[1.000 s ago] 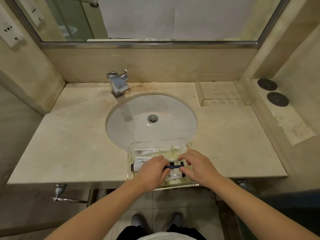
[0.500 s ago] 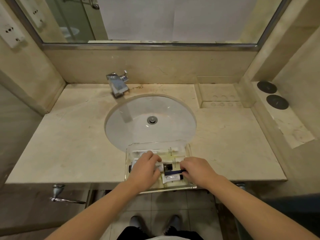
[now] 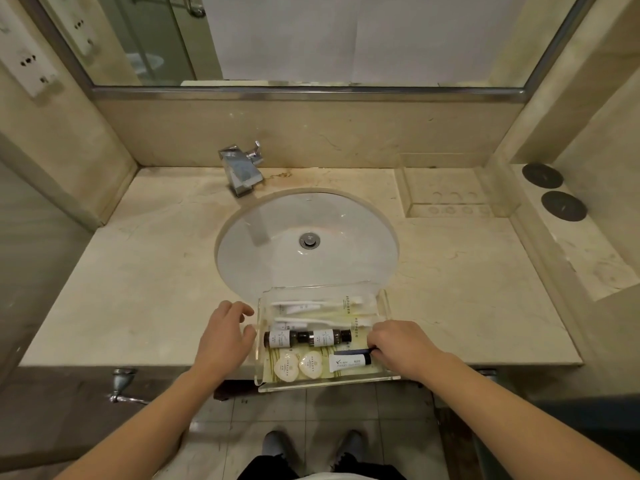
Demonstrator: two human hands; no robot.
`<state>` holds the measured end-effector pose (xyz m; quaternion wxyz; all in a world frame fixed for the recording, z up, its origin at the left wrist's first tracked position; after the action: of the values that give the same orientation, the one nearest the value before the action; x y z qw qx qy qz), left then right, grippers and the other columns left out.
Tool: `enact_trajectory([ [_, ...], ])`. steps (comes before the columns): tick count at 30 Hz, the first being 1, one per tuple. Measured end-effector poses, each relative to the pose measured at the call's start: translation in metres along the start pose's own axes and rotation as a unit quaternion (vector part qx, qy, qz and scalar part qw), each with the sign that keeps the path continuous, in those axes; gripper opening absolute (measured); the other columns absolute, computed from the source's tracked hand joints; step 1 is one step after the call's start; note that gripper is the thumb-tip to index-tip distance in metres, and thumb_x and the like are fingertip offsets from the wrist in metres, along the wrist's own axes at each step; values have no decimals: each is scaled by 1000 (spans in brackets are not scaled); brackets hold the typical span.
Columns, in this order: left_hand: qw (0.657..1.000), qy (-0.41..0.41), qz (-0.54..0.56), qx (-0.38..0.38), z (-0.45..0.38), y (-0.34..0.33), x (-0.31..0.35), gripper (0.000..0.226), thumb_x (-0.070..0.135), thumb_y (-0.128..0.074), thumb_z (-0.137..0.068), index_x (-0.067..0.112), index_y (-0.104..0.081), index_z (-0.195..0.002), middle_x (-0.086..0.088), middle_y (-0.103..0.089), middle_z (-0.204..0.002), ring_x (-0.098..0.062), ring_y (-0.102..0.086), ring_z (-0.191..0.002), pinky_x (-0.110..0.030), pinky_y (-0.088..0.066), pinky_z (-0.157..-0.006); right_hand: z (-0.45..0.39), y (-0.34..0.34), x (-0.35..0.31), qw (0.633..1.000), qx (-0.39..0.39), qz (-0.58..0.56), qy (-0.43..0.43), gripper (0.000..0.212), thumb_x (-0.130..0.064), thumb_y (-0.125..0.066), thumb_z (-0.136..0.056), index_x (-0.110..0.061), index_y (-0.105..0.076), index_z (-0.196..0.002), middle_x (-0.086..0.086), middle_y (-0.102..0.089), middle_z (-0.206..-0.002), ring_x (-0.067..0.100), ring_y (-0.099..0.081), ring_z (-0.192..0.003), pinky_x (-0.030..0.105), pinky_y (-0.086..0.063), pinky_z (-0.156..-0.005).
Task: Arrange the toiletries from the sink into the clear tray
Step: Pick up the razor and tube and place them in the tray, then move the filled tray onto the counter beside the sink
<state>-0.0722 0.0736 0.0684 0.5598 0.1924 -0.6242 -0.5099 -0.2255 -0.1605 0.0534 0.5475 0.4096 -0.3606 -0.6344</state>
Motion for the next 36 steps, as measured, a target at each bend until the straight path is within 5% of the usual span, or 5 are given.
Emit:
enact_trajectory([
  [10, 989, 92, 91, -68, -1, -14, -31, 21, 16, -49, -93, 12, -56, -113, -1, -62, -92, -17, -60, -79, -28, -44, -66, 8, 19, 21, 986, 84, -120, -81, 16, -25, -50, -92, -22, -63, -101, -7, -64, -93, 13, -59, -84, 31, -52, -75],
  [14, 961, 135, 182, -159, 0, -31, -33, 17, 12, -49, -94, 8, -65, -96, -12, -72, -82, -21, -65, -67, -31, -52, -61, 12, 23, 52, 909, 166, -297, -242, 10, -21, -55, -91, -21, -49, -99, -1, -60, -74, 16, -58, -66, 31, -46, -59],
  [18, 935, 158, 226, -222, 0, -44, -30, 15, 10, -54, -91, 6, -68, -92, -14, -72, -77, -22, -66, -64, -38, -58, -70, 10, 0, 65, 849, 136, -374, -347, 8, -22, -51, -95, -19, -44, -99, 0, -58, -85, 15, -56, -71, 25, -39, -55],
  [24, 950, 128, 179, -220, -1, -52, -24, 11, 9, -57, -85, 16, -66, -85, -4, -70, -72, -15, -65, -61, -27, -53, -63, 5, -22, 61, 855, 98, -332, -386, 34, -21, -38, -98, -17, -43, -64, 1, -52, -68, 16, -48, -62, 26, -32, -49],
  [36, 893, 245, 351, -139, -33, -65, 24, 11, 10, -53, -88, 2, -59, -94, -19, -67, -92, -30, -62, -77, -44, -53, -72, -3, 5, 118, 822, 171, -383, -384, 35, -17, -35, -98, -14, -40, -64, 4, -50, -66, 17, -42, -58, 31, -30, -52],
])
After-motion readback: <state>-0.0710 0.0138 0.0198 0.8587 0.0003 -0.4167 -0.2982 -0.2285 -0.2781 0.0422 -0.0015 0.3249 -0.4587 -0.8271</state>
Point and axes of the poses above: each hand's wrist, its own z-axis away from the middle knuckle, its own y-axis out of the back of the hand, x = y × z, the point moved 9 cm from there along -z, towards the middle knuckle
